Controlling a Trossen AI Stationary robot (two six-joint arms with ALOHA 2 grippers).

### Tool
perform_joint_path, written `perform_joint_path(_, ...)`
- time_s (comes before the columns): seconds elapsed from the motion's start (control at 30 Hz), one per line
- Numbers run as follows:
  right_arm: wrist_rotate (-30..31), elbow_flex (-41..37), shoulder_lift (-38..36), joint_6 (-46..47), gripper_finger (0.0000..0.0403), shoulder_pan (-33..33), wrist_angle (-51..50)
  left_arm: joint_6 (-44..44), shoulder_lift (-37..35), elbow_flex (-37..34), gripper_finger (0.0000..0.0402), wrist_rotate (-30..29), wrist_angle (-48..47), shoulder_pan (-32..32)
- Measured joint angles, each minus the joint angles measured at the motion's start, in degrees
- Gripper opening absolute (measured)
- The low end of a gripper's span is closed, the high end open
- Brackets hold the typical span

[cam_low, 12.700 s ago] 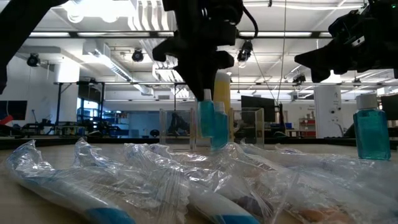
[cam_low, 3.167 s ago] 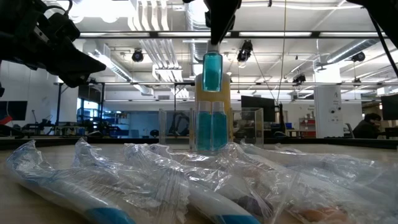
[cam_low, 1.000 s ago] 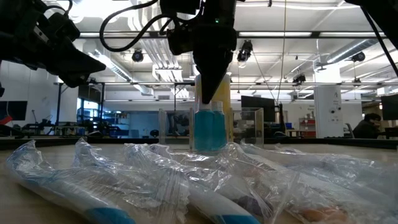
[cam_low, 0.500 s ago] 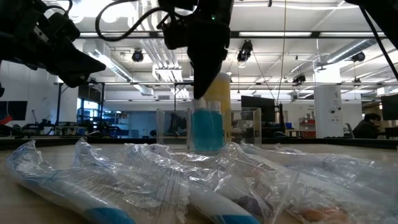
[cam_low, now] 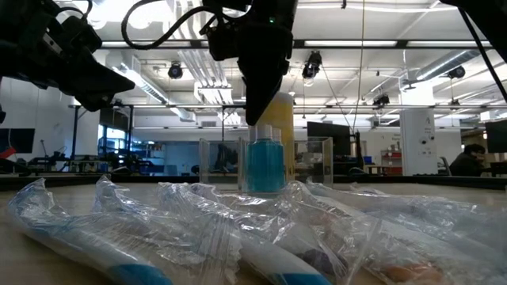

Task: Pick & Place toothbrushing station
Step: Put the blue mouthwash into the transparent organizer

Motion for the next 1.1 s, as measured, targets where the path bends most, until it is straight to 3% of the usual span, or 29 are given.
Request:
perform_joint_path(0.13, -0.1, 0.0, -2.8, 0.0, 0.0157, 0.0, -1.5, 0.0, 0.0, 0.0, 0.0014, 0.0, 0.0, 0.0)
perform_joint_path(0.43, 0.1, 0.0, -17.0, 2.4, 0.0148, 1.8, -5.8, 0.0, 0.0, 0.0, 0.0014, 0.0, 0.0, 0.0)
perform_joint_path(0.53, 4.3, -1.4, -23.9, 3.6, 0.0144, 3.3, -9.1, -0.2, 0.0, 0.0, 0.0014, 0.0, 0.0, 0.0)
perform_joint_path(0.67, 12.1, -6.7, -34.7, 10.4, 0.0139, 6.1, -9.8, -0.4, 0.0, 0.0, 0.0014, 0.1, 0.0, 0.0)
perform_joint_path(0.93, 14.8, -22.5, -56.2, 28.2, 0.0141, 13.6, -10.1, -0.5, 0.0, 0.0, 0.0014, 0.1, 0.0, 0.0)
perform_joint_path(1.1, 16.1, -32.4, -65.5, 38.1, 0.0141, 18.1, -10.3, -0.6, 0.0, 0.0, 0.0014, 0.1, 0.0, 0.0)
